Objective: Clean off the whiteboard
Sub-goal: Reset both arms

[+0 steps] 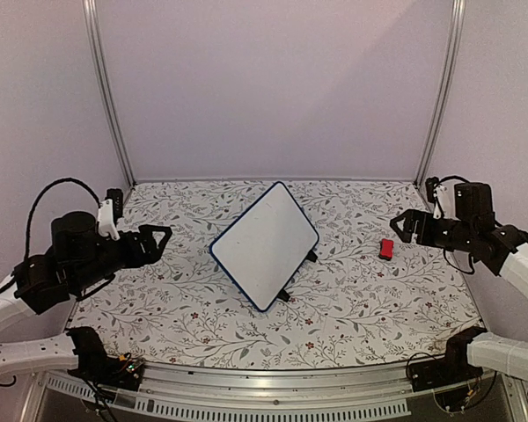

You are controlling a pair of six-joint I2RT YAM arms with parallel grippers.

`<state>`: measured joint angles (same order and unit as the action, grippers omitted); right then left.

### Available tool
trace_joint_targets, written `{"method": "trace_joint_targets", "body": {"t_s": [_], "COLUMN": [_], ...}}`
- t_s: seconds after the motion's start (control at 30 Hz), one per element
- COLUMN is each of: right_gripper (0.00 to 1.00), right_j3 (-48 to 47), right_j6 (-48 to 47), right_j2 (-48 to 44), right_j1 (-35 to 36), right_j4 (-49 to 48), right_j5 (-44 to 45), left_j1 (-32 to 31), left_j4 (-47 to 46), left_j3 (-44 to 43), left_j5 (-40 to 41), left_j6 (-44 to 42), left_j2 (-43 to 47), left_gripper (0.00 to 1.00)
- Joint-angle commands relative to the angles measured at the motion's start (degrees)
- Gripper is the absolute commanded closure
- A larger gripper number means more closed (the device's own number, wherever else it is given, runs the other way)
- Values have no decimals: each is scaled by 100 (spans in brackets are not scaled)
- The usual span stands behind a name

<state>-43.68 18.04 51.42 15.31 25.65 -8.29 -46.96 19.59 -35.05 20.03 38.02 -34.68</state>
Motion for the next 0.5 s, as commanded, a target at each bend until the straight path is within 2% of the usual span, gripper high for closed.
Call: {"method": "trace_joint_targets", "body": {"t_s": [0.0, 0.47], "right_gripper": [1, 1], "right_j3": [255, 307], "right_j6": [172, 226], "right_j2": [-661, -945], "right_j1": [-9, -4], "right_j4": [-52, -82], "right_j5": [92, 464], "left_j1": [300, 517], "left_j4": [841, 1004], "left_j3": [-255, -207], "left_j5": [-72, -71], "left_j6": [-35, -4], "left_j2": [155, 339], "left_gripper": [0, 0]}}
